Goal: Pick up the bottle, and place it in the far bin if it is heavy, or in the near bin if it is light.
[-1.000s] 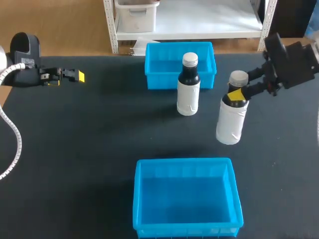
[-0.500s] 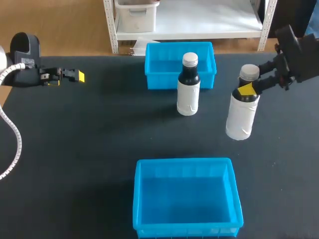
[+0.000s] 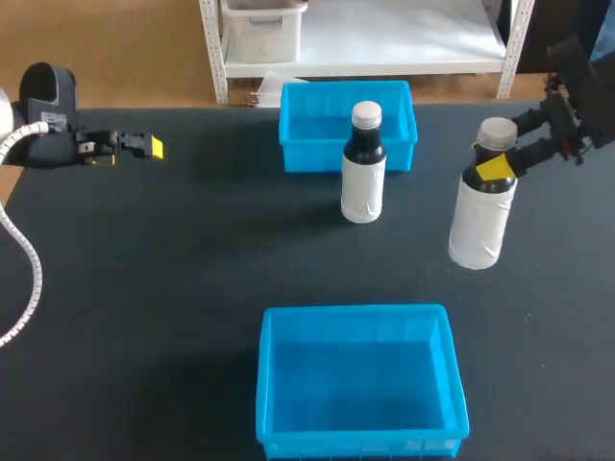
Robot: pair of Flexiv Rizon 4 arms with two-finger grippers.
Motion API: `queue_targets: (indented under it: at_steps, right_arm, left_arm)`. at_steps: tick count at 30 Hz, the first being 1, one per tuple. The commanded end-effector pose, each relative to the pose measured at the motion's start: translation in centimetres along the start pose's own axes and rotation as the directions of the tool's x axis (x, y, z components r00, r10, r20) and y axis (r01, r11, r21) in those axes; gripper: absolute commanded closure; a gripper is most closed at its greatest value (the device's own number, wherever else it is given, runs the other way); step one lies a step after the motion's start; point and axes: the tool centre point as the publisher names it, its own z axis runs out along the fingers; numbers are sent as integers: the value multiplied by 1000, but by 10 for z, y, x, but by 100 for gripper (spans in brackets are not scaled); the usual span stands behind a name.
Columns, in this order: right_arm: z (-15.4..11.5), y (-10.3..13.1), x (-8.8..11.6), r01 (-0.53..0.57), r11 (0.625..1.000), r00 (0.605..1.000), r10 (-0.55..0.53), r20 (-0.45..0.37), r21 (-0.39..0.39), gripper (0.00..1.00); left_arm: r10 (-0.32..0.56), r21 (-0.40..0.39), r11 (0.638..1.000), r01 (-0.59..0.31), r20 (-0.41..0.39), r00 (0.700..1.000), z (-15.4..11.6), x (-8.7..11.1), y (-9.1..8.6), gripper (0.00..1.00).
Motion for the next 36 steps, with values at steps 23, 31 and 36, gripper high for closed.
queue_targets:
  at_steps: [23,31,36]
  right_arm:
    - [-63,-32,10,-11,999,1000,11,3,-39,86]
    - [-79,-90,-3,-39,998,999,40,-15,42,87]
    - [-80,-126,-18,-41,995,999,43,-11,92,89]
  left_arm:
    - [0,0,1000,0,0,1000,0,0,0,0]
    - [0,0,1000,0,0,1000,0,0,0,0]
    - [0,0,1000,0,0,1000,0,0,0,0]
